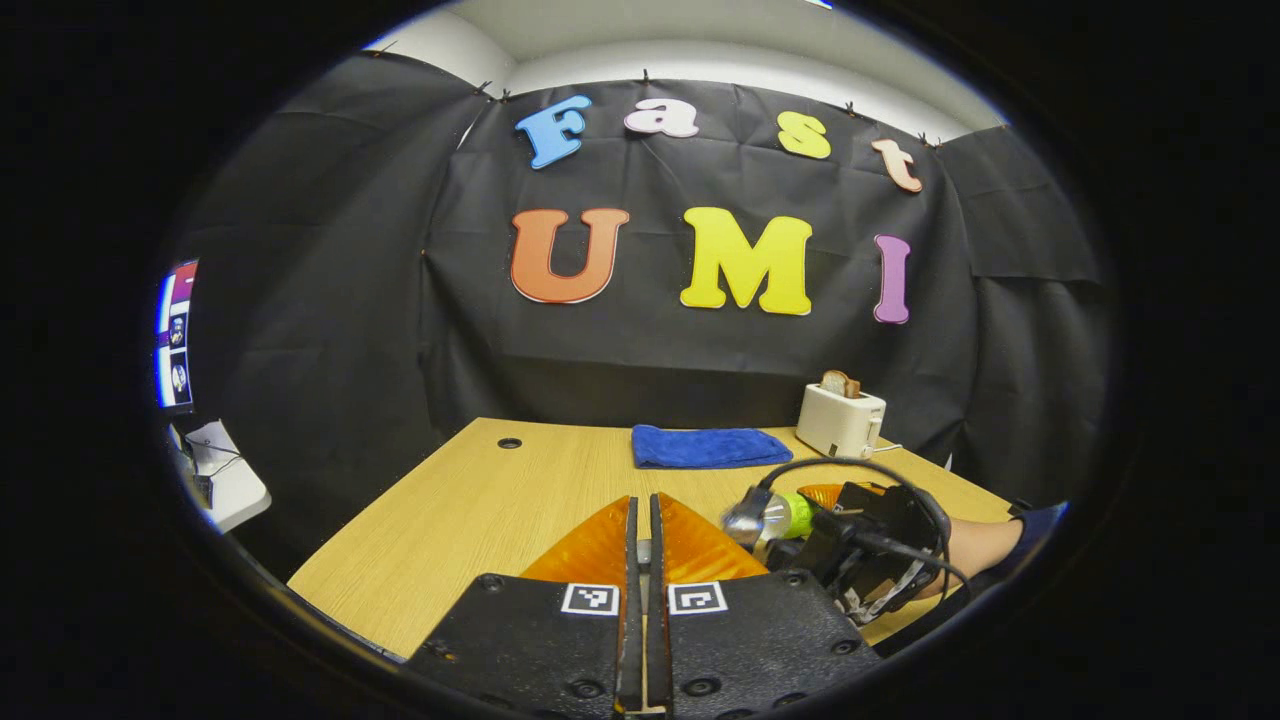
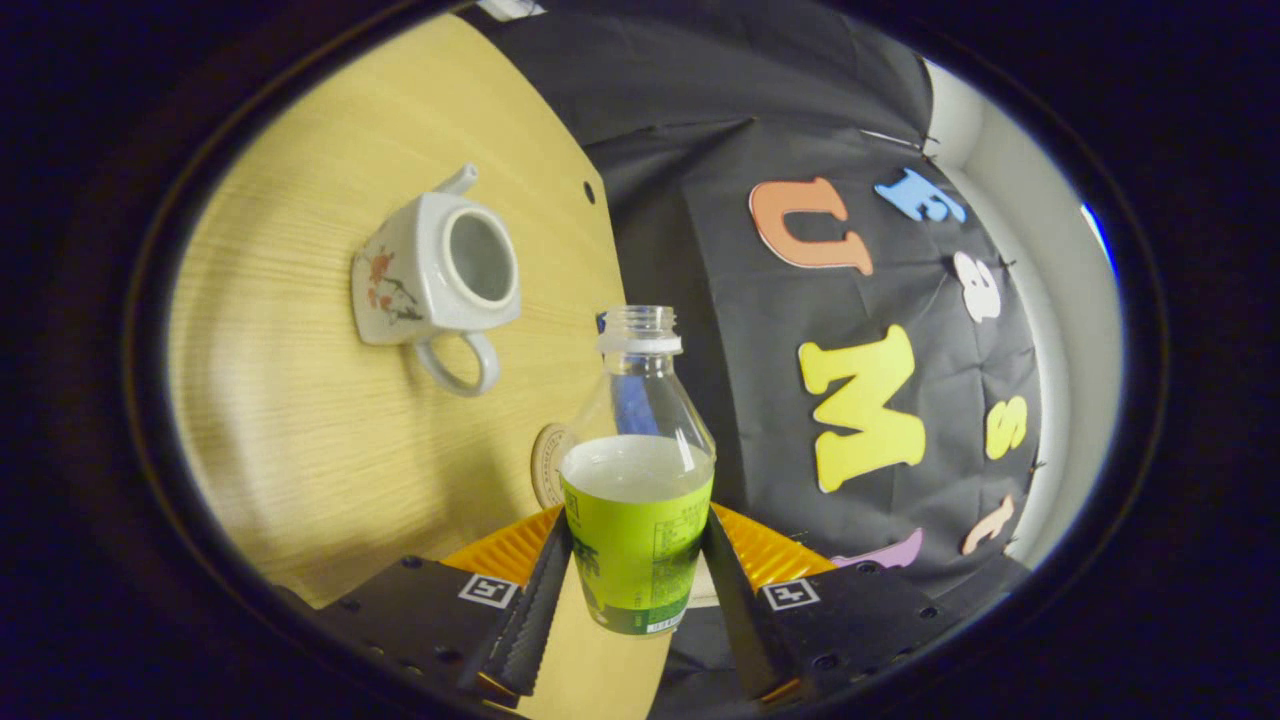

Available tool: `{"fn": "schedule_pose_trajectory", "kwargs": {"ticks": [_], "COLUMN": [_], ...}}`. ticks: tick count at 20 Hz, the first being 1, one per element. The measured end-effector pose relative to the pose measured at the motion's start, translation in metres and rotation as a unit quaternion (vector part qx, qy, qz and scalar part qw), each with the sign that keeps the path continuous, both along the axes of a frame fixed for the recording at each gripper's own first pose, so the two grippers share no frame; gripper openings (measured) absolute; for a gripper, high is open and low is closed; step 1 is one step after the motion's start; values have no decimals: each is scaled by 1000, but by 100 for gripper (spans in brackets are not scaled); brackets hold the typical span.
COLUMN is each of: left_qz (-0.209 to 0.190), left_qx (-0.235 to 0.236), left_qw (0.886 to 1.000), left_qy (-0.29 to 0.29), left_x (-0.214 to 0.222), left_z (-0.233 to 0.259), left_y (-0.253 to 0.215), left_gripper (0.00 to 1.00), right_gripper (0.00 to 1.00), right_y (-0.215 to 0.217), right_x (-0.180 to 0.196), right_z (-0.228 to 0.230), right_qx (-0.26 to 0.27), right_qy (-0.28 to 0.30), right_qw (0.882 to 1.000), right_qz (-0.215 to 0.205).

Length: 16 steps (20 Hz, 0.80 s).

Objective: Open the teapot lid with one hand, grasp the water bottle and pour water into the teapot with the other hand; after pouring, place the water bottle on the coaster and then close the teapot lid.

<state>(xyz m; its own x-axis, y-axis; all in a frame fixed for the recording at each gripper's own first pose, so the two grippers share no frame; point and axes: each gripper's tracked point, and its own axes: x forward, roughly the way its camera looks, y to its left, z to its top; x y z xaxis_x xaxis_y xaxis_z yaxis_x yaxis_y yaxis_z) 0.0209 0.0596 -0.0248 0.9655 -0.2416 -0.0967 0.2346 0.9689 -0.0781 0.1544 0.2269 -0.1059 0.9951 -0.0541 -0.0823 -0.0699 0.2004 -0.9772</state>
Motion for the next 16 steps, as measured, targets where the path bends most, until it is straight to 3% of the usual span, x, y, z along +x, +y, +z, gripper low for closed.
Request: {"fn": "schedule_pose_trajectory", "kwargs": {"ticks": [6, 16], "left_qz": [1, 2], "left_qx": [-4, -2], "left_qw": [1000, 1000], "left_qy": [0, 3], "left_x": [1, 1], "left_z": [1, -2], "left_y": [4, 6], "left_gripper": [4, 4], "right_gripper": [74, 73], "right_y": [18, 31], "right_x": [-3, -12], "right_z": [18, 46], "right_qx": [-151, -250], "right_qy": [-85, -175], "right_qw": [984, 950], "right_qz": [34, 62]}}
